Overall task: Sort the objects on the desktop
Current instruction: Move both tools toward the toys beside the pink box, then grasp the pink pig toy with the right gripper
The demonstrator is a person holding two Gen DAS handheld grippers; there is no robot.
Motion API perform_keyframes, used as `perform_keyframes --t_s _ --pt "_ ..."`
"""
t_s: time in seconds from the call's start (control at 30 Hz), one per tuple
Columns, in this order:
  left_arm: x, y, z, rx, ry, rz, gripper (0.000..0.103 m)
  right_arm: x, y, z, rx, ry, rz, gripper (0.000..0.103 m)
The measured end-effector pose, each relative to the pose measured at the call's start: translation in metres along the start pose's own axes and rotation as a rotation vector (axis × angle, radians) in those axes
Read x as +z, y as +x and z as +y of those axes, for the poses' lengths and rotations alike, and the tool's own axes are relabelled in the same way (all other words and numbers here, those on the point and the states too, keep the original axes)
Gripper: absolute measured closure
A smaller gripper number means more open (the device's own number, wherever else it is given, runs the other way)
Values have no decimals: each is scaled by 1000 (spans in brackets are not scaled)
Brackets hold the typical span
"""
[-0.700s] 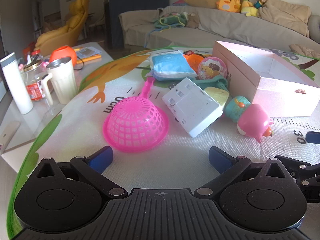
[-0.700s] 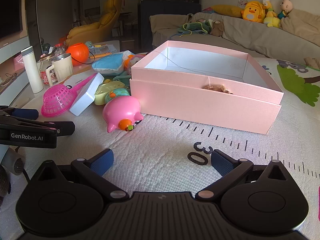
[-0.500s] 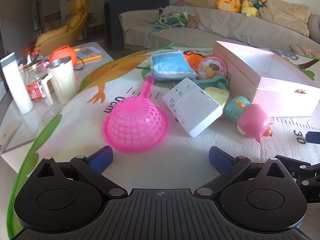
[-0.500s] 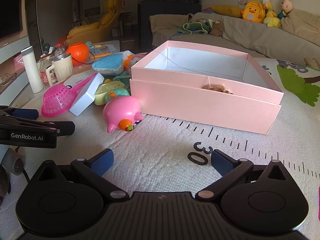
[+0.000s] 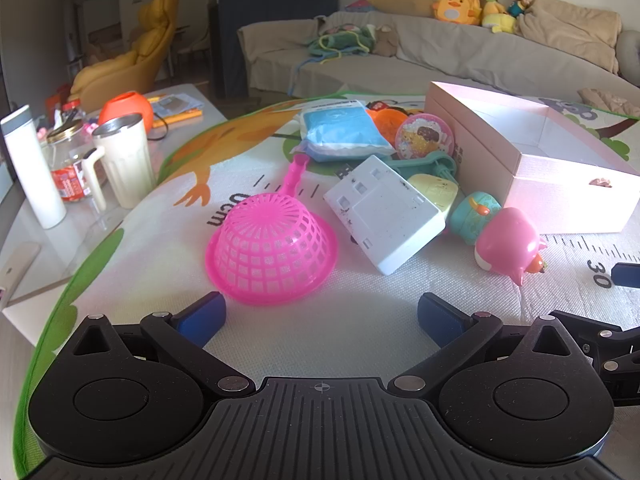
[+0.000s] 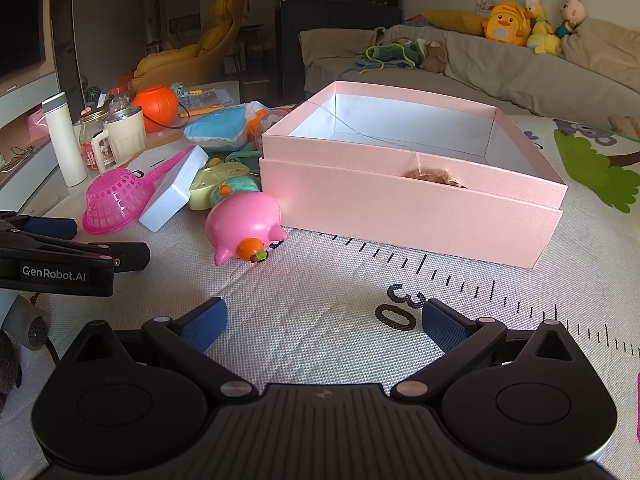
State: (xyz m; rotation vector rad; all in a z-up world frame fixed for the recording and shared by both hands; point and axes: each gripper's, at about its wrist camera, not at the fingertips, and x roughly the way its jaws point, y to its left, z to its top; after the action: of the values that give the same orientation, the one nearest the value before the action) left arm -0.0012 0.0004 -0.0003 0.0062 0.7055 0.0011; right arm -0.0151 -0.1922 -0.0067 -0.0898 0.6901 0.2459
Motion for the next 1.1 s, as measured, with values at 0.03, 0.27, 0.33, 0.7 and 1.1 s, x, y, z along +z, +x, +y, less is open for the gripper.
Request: perform_keyframes --t_s 0.03,0.27,0.33,0.7,1.1 --pt "0 0 0 0 0 0 0 0 0 0 0 0 0 0" --pt "1 0 -1 -3 1 2 0 -1 -1 0 -6 10 2 0" --pt "3 0 0 -4 3 5 0 -2 -2 0 -17 26 8 0" --pt "7 4 2 -23 25 44 0 -8 -24 17 -120 115 153 0" --pt "37 -27 47 -50 20 -85 0 42 -40 69 -33 -322 29 2"
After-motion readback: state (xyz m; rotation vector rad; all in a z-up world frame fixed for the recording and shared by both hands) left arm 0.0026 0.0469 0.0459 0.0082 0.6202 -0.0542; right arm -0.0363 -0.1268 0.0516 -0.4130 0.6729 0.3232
